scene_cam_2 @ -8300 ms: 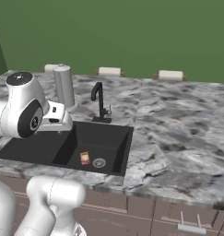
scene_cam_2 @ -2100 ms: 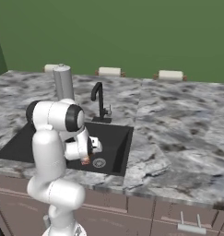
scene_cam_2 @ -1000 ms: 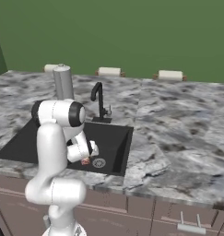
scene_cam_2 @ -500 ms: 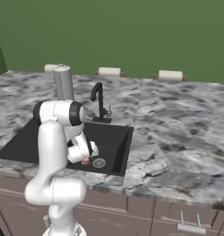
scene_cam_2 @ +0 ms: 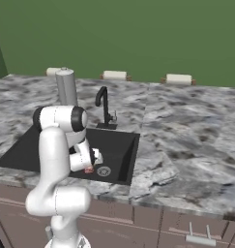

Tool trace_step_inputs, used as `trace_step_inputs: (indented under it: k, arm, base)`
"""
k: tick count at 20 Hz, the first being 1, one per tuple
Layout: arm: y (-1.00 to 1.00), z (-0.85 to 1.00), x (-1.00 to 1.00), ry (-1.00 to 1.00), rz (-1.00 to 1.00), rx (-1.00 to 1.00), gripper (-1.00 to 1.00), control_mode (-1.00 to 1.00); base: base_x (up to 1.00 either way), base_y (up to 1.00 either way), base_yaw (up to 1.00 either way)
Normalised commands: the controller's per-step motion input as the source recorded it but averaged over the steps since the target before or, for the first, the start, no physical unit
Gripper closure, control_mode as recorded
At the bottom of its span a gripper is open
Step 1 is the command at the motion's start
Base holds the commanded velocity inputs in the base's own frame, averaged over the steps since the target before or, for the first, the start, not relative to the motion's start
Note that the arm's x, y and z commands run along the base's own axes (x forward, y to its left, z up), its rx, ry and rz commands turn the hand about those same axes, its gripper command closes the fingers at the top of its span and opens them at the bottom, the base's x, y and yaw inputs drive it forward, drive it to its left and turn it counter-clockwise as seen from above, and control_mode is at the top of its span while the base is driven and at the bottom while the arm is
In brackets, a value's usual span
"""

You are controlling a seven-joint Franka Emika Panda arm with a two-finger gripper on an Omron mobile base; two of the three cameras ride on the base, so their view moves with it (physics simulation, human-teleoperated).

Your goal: Pick up the bar soap and bar soap from the sink, and place them back in the cabinet, and close the cabinet doors.

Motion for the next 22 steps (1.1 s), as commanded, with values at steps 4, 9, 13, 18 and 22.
trace_step_inputs:
  k: [4, 9, 13, 18, 22]
  arm:
    - [0.0, 0.0, 0.0, 0.0, 0.0, 0.0, 1.0, -1.0]
    - [-0.05, 0.02, 0.01, 0.0, 0.0, 0.0, 1.0, -1.0]
    - [-0.11, 0.3, 0.0, -0.06, 0.0, 0.0, 1.0, -1.0]
    - [-0.06, 0.52, 0.0, -0.07, 0.0, 0.0, 1.0, -1.0]
    - [0.0, 0.54, 0.0, -0.06, 0.0, 0.0, 1.0, -1.0]
  base:
    - [0.0, 0.0, 0.0]
    - [0.0, 0.0, 0.0]
    - [0.0, 0.0, 0.0]
    - [0.0, 0.0, 0.0]
    - [0.0, 0.0, 0.0]
